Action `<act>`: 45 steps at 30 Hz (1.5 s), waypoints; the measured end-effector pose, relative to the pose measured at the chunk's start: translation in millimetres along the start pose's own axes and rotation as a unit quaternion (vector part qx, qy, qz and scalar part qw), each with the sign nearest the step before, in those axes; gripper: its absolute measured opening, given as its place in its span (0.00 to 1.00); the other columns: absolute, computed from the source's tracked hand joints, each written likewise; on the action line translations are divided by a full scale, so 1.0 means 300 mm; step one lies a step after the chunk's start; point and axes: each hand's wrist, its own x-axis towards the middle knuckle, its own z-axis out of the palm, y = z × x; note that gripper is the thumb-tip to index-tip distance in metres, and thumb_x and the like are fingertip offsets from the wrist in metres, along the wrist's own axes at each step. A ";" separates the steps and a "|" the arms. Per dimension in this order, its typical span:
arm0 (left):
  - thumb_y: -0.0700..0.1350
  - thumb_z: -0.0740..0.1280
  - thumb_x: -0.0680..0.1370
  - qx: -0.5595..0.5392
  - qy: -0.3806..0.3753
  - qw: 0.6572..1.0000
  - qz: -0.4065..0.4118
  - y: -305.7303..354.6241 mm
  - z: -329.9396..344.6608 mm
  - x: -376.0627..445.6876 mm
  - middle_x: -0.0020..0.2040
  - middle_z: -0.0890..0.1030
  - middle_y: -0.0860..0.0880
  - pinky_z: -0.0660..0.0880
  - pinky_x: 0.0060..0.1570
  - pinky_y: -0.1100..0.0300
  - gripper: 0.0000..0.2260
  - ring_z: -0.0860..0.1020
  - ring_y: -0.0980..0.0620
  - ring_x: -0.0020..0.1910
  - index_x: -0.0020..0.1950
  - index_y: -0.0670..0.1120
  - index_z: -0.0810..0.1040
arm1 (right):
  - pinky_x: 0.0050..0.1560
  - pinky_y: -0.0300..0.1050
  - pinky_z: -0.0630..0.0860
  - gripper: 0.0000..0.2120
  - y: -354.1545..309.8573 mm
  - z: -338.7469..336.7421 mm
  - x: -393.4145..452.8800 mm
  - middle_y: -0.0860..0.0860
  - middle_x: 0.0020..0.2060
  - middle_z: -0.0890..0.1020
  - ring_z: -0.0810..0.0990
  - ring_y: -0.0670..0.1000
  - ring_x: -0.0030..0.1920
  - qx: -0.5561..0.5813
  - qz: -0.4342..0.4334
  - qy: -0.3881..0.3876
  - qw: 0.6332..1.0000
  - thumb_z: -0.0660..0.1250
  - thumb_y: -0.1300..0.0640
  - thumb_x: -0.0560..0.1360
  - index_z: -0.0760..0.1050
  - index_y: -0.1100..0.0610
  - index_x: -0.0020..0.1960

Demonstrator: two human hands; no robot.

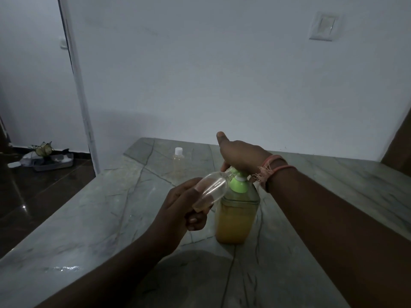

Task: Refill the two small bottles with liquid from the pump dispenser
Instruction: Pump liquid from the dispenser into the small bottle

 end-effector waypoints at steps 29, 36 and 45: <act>0.54 0.64 0.79 0.089 0.047 0.993 0.055 0.019 0.014 -0.004 0.31 0.74 0.51 0.68 0.25 0.64 0.14 0.69 0.57 0.26 0.57 0.48 0.83 | 0.59 0.54 0.74 0.21 0.041 0.020 0.000 0.64 0.59 0.76 0.75 0.61 0.57 -0.038 0.000 0.044 0.998 0.46 0.60 0.82 0.60 0.57 0.74; 0.53 0.63 0.81 0.086 0.044 0.994 0.058 0.019 0.021 -0.008 0.32 0.75 0.51 0.68 0.25 0.64 0.15 0.69 0.57 0.26 0.60 0.48 0.82 | 0.63 0.53 0.71 0.21 0.035 -0.007 0.030 0.59 0.65 0.74 0.74 0.61 0.61 -0.099 -0.007 0.032 0.995 0.46 0.51 0.81 0.68 0.43 0.70; 0.54 0.62 0.81 0.075 0.043 0.995 0.055 0.016 0.018 -0.009 0.32 0.75 0.51 0.68 0.25 0.63 0.16 0.68 0.56 0.26 0.61 0.47 0.81 | 0.62 0.55 0.71 0.21 0.045 0.017 0.036 0.62 0.62 0.75 0.75 0.62 0.59 -0.085 0.003 0.031 0.996 0.46 0.54 0.81 0.69 0.47 0.69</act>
